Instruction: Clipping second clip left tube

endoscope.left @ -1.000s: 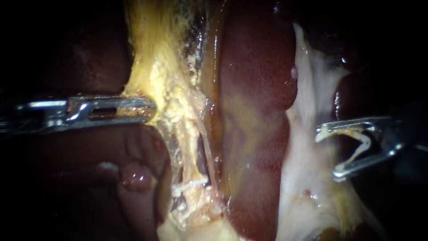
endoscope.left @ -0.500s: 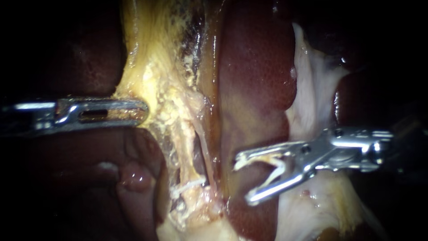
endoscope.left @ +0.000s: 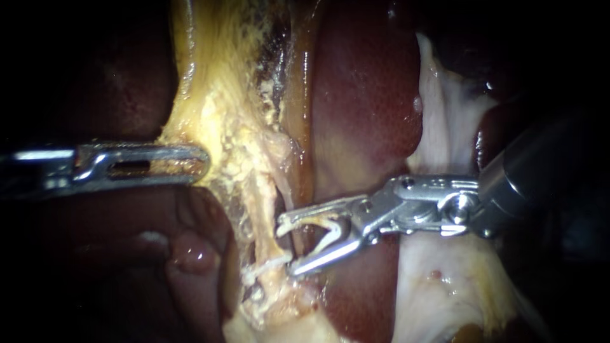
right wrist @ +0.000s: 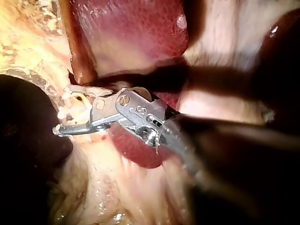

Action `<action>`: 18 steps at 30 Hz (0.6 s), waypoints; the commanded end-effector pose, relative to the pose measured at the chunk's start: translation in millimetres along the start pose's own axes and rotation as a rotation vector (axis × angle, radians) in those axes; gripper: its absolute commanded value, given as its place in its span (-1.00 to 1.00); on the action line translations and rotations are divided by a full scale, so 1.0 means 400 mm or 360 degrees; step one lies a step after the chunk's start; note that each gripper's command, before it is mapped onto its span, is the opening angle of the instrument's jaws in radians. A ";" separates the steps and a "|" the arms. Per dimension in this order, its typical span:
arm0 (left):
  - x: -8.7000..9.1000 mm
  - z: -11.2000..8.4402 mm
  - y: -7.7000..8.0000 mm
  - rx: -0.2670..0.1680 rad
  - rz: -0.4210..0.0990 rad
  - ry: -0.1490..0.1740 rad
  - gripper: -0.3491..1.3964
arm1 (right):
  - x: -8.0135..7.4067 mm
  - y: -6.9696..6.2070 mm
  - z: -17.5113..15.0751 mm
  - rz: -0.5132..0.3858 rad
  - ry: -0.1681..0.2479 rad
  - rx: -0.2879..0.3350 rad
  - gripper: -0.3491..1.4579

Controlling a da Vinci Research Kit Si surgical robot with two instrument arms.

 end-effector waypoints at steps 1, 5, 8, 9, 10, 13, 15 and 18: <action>0.0000 0.0000 -0.0001 0.0000 0.0002 0.0000 -1.00 | -0.0006 0.0007 0.0001 -0.0001 -0.0004 -0.0003 -0.02; 0.0001 -0.0001 -0.0004 0.0000 0.0002 0.0000 -1.00 | -0.0026 0.0030 0.0012 -0.0006 -0.0016 -0.0012 -0.02; 0.0001 -0.0002 -0.0005 0.0000 0.0002 0.0000 -1.00 | -0.0039 0.0045 0.0029 -0.0011 -0.0021 -0.0020 -0.01; 0.0001 -0.0002 -0.0006 0.0000 0.0002 0.0000 -1.00 | -0.0042 0.0048 0.0035 -0.0012 -0.0022 -0.0022 -0.01; 0.0001 -0.0002 -0.0006 0.0000 0.0002 0.0000 -1.00 | -0.0045 0.0052 0.0042 -0.0014 -0.0023 -0.0024 -0.01; 0.0002 -0.0002 -0.0007 0.0000 0.0002 0.0000 -1.00 | -0.0053 0.0059 0.0062 -0.0019 -0.0024 -0.0028 0.00; 0.0002 -0.0003 -0.0007 0.0000 0.0002 0.0000 -1.00 | -0.0055 0.0062 0.0075 -0.0021 -0.0024 -0.0032 0.01; 0.0002 -0.0002 -0.0007 0.0000 0.0002 0.0000 -1.00 | -0.0057 0.0066 0.0090 -0.0023 -0.0027 -0.0026 0.01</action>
